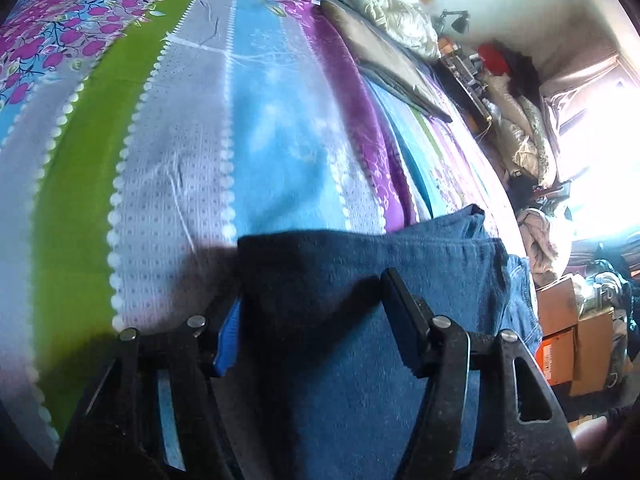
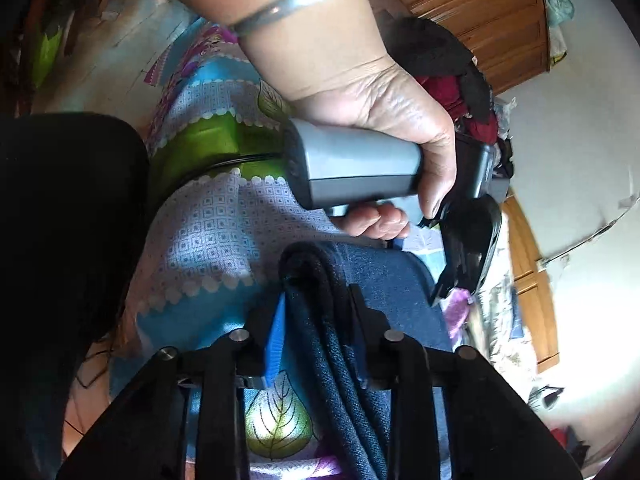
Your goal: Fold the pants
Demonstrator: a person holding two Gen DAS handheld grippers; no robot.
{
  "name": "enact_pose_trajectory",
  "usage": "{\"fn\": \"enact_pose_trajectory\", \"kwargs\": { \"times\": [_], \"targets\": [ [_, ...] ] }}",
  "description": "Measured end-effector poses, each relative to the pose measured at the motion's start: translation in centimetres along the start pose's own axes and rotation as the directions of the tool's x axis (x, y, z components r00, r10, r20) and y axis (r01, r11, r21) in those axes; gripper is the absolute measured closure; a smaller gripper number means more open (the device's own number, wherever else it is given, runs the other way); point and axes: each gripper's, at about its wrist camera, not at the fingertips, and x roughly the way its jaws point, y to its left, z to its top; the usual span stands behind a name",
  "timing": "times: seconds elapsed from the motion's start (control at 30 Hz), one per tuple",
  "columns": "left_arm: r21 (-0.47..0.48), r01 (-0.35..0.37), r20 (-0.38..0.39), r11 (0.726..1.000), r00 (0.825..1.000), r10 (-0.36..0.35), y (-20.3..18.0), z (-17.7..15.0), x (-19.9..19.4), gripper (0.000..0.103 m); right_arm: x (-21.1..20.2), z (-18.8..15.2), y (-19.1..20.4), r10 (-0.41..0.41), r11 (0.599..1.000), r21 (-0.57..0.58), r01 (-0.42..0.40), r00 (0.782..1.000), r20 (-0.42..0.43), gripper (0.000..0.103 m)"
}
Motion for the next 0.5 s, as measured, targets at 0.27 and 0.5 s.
{"fn": "enact_pose_trajectory", "kwargs": {
  "times": [0.27, 0.5],
  "targets": [
    [0.007, 0.04, 0.034, 0.999, 0.999, -0.041, 1.0, -0.8, -1.9, 0.075, -0.6, 0.0, -2.6, 0.06, 0.992, 0.112, -0.061, 0.998, 0.015, 0.086],
    [0.034, 0.025, 0.111, 0.999, 0.993, -0.029, -3.7, 0.2, -4.8, 0.084, -4.4, -0.7, -8.1, 0.06, 0.956, 0.283, -0.078, 0.996, 0.073, 0.087]
  ]
}}
